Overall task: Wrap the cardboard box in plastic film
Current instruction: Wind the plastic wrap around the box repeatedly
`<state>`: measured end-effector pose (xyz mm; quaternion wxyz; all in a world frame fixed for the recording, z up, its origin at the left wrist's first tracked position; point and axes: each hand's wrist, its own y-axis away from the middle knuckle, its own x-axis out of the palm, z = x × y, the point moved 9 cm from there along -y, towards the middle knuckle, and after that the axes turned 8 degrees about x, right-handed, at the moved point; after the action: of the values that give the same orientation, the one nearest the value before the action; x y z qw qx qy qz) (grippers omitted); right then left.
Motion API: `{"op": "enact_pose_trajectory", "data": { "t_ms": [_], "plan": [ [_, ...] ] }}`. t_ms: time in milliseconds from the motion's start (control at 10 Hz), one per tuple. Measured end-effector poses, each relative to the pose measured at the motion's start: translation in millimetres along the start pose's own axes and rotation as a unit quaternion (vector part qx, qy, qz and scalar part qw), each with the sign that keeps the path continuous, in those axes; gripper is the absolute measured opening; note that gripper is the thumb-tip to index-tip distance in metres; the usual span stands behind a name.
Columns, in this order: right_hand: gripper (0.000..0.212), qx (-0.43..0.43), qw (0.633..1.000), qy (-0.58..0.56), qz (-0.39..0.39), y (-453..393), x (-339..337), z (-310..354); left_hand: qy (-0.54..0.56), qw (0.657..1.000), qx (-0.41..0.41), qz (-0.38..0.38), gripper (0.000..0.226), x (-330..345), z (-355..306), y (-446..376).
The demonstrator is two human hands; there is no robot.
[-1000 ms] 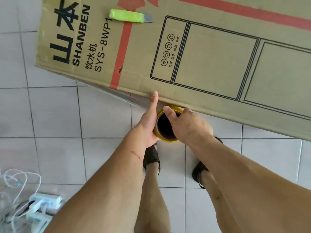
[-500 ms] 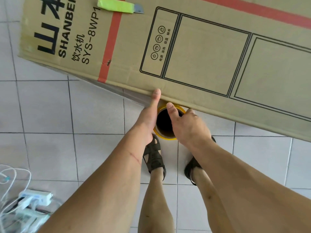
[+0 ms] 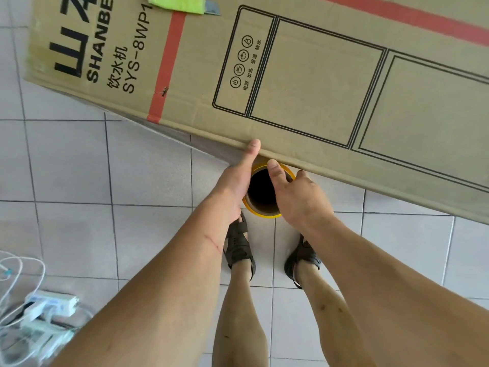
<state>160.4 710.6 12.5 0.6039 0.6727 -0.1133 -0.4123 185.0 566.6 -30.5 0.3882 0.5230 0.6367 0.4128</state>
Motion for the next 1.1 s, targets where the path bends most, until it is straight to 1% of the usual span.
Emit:
{"op": "enact_pose_trajectory", "data": {
  "t_ms": [100, 200, 300, 400, 500, 600, 700, 800, 900, 1000, 1100],
  "plan": [
    [0.086, -0.003, 0.993, -0.107, 0.053, -7.5, 7.0, -13.1, 0.002, 1.000, -0.004, 0.008, 0.110, 8.1, -2.8, -2.2],
    [0.080, -0.041, 0.998, -0.051, 0.026, -4.3, -1.6, -5.4, 0.049, 0.997, -0.035, 0.042, 0.107, 19.5, 4.7, 2.4],
    [0.076, -0.116, 0.993, 0.018, -0.026, 3.5, -13.6, 8.3, 0.067, 0.996, -0.050, 0.032, 0.120, 23.9, 19.5, 7.3],
    [0.076, -0.069, 0.997, -0.035, -0.006, -2.6, -14.6, -11.6, 0.015, 0.999, -0.024, -0.039, 0.137, 18.2, 20.3, -5.1],
    [0.088, -0.008, 0.988, -0.133, 0.078, -6.4, 2.8, -33.4, 0.017, 0.999, 0.003, -0.049, 0.132, 20.9, 3.8, -7.2],
    [0.083, -0.011, 0.984, -0.152, 0.087, -1.1, -1.9, -30.0, 0.073, 0.997, -0.010, -0.025, 0.121, 31.7, 8.1, -1.1],
    [0.059, -0.033, 0.997, -0.051, 0.041, 6.7, -19.1, -19.2, 0.125, 0.991, -0.039, 0.011, 0.145, 42.8, 31.2, -1.1],
    [0.049, -0.033, 0.999, 0.006, 0.019, 10.0, -28.5, -16.4, 0.116, 0.992, -0.041, 0.004, 0.145, 43.6, 31.3, 9.6],
    [0.060, -0.003, 0.998, -0.046, 0.051, 8.7, -20.5, -26.0, 0.086, 0.992, -0.017, -0.086, 0.127, 31.6, 22.4, 9.9],
    [0.078, 0.091, 0.971, -0.194, 0.108, 6.3, -7.8, -46.2, 0.117, 0.986, -0.015, -0.117, 0.139, 32.8, 23.5, 8.6],
    [0.079, 0.067, 0.981, -0.165, 0.072, 1.0, -16.4, -43.8, 0.128, 0.988, -0.050, -0.065, 0.140, 46.9, 33.7, 9.7]
  ]
}}
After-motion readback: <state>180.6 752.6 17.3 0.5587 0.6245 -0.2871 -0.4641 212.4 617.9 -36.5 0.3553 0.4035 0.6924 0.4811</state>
